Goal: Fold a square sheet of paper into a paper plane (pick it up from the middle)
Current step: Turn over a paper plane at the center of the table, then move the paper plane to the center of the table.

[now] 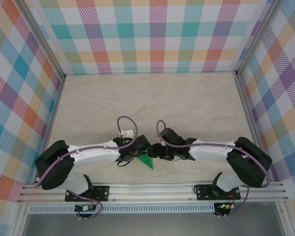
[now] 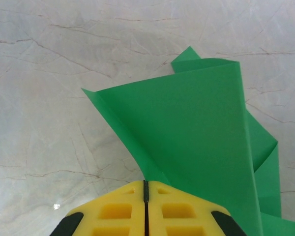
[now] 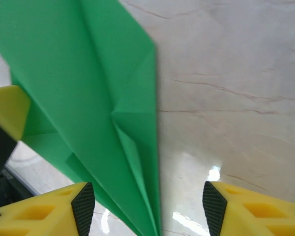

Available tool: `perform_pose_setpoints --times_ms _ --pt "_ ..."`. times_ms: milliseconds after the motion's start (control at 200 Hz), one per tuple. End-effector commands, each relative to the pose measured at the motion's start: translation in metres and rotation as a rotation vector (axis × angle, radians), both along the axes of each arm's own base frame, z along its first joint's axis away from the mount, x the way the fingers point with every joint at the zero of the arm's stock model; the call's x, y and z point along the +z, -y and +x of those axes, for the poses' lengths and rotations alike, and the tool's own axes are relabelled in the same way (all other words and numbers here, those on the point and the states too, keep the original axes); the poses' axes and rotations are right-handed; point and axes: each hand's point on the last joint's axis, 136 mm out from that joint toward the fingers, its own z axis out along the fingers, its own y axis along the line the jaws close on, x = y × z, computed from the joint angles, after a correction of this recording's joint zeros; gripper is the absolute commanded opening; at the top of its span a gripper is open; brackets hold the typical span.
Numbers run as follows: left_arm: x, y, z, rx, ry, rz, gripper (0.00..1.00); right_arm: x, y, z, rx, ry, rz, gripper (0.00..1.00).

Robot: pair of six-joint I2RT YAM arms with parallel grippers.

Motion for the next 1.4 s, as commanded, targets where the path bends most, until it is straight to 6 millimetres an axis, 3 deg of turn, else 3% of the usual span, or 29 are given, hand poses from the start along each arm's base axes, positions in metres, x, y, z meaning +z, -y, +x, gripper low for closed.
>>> perform_pose_setpoints --times_ms 0,210,485,650,890,1145,1395 --pt "0.004 -0.009 0.002 0.014 0.019 -0.011 0.08 0.017 -0.023 0.001 0.079 0.048 0.075 0.63" --pt "0.004 -0.014 0.001 0.020 0.036 -0.042 0.10 0.013 -0.035 -0.002 0.133 0.037 0.074 0.65" --pt "0.002 -0.017 0.001 0.028 0.035 -0.045 0.10 0.013 -0.056 -0.010 0.218 0.042 0.058 0.56" --pt "0.001 -0.017 0.000 0.028 0.031 -0.046 0.10 0.009 -0.058 -0.014 0.252 0.048 0.028 0.57" --pt "0.000 -0.019 0.000 0.031 0.028 -0.041 0.10 -0.011 -0.050 -0.009 0.228 0.029 -0.096 0.58" --pt "-0.003 -0.021 -0.001 0.034 0.023 -0.034 0.10 -0.018 -0.062 -0.009 0.254 0.019 -0.127 0.44" --pt "-0.002 -0.022 -0.001 0.040 0.027 -0.036 0.11 -0.026 -0.059 -0.008 0.258 0.011 -0.194 0.31"
